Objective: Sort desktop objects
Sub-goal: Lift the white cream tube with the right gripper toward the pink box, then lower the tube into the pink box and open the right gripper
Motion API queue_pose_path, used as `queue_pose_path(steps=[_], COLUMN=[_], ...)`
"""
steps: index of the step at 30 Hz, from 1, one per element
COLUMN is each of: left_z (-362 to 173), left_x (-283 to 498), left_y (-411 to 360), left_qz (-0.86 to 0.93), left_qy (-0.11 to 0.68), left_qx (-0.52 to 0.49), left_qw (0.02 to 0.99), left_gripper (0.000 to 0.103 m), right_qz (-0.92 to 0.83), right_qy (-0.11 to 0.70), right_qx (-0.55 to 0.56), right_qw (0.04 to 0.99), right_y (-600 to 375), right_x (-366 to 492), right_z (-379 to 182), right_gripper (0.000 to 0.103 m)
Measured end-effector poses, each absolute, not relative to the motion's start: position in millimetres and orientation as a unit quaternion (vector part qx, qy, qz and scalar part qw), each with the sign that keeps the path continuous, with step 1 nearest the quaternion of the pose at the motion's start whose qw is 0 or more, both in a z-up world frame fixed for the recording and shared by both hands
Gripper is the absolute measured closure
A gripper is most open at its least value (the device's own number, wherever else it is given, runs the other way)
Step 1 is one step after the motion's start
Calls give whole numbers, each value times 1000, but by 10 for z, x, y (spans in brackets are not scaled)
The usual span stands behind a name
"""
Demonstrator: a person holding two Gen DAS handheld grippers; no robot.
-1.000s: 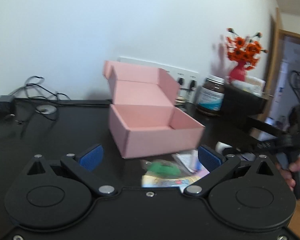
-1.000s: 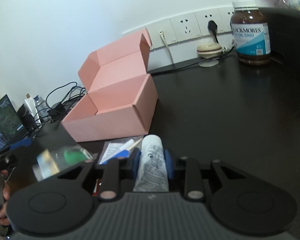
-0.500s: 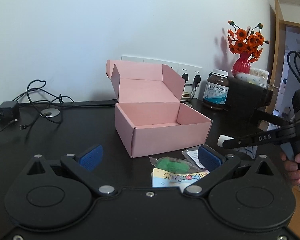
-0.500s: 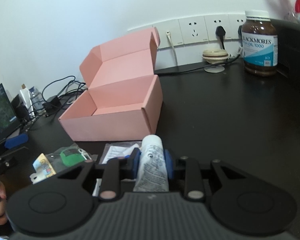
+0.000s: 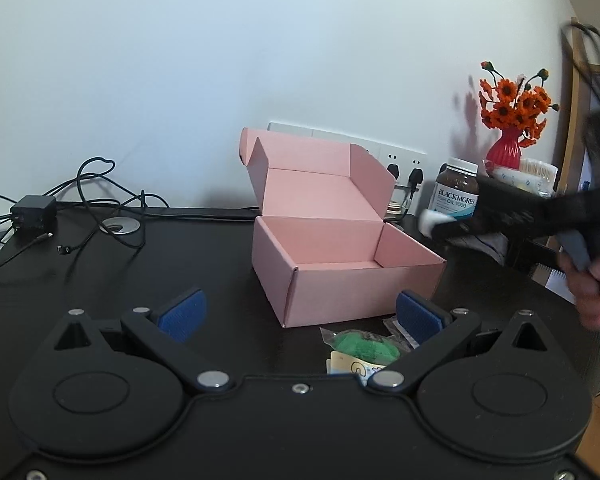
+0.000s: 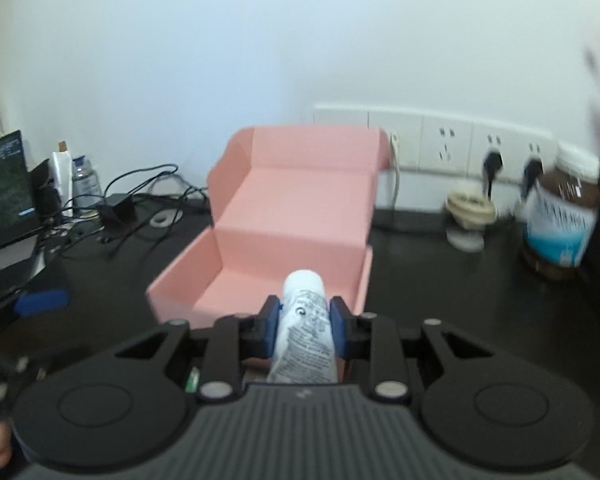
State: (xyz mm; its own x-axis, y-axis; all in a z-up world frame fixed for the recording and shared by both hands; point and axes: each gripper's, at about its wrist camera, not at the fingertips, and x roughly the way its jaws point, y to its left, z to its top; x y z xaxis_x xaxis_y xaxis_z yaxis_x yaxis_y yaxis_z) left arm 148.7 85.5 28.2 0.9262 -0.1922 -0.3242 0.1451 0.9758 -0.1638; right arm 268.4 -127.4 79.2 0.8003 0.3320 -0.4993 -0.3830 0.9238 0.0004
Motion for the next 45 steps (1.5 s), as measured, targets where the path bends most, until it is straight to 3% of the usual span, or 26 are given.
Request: queue_pose_path(steps=[15, 45], left_z=[269, 269], left_x=[1523, 1504], left_y=[824, 777], left_qz=[-89, -88], left_qy=[177, 180], left_qx=[-60, -49], left_qw=[978, 979], left_gripper=[0, 0], right_qz=[121, 55], right_qy=[311, 330], right_qx=[-41, -208], right_qw=[942, 919], right_y=[-869, -561], right_x=[3582, 3730], right_z=[414, 152], right_gripper=[77, 77])
